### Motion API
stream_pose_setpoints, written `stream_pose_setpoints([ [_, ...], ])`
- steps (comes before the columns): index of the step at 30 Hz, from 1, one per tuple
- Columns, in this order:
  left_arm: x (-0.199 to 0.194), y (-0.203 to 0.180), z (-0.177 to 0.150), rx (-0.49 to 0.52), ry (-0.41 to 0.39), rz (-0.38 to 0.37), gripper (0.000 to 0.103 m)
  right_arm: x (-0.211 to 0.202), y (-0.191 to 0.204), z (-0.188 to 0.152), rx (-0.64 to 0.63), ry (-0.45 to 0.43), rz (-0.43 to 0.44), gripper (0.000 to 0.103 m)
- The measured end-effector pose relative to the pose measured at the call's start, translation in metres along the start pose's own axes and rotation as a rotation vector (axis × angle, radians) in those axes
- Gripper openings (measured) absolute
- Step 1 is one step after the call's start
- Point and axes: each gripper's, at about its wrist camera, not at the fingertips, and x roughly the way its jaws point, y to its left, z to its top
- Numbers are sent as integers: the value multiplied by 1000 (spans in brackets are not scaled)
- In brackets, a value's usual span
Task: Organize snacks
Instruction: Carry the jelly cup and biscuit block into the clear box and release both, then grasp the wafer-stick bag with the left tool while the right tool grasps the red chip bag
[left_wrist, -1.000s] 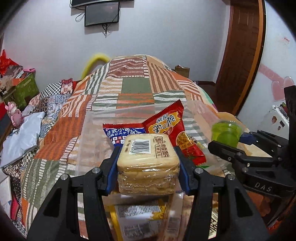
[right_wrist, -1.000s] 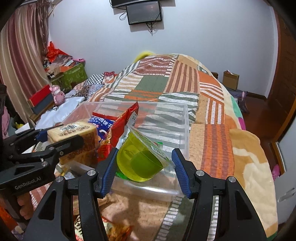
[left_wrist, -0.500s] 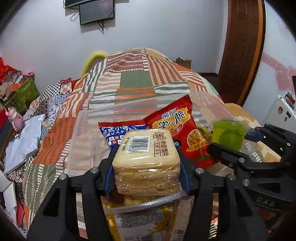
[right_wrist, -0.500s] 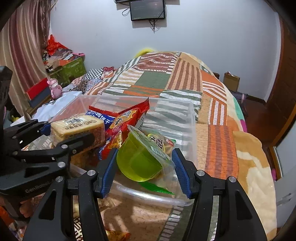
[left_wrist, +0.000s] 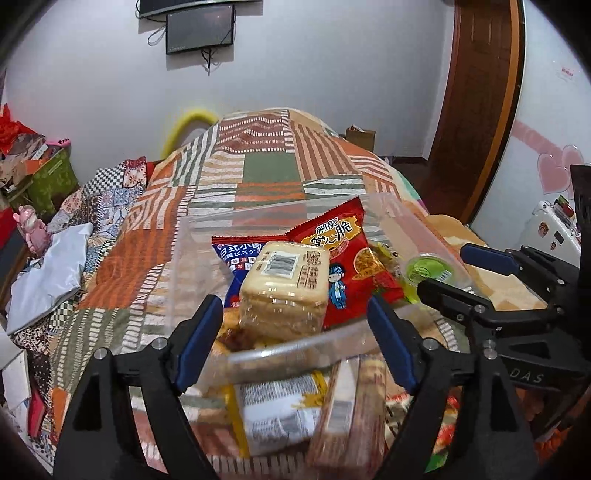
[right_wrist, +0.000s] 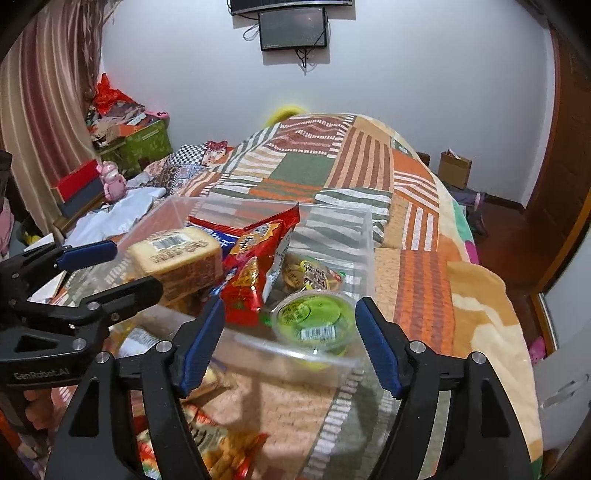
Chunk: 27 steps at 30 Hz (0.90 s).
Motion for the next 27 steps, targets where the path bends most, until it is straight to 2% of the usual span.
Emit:
stream_pose_setpoints([
  [5, -20, 1, -11, -3, 2, -6, 86, -20, 6, -8, -5, -18, 15, 76],
  [12, -37, 4, -32, -17, 19, -8, 86, -35, 18, -24, -31, -11, 34, 76],
  [27, -50, 11, -73, -22, 74, -1, 86, -22, 39, -65, -28, 104, 102, 77],
])
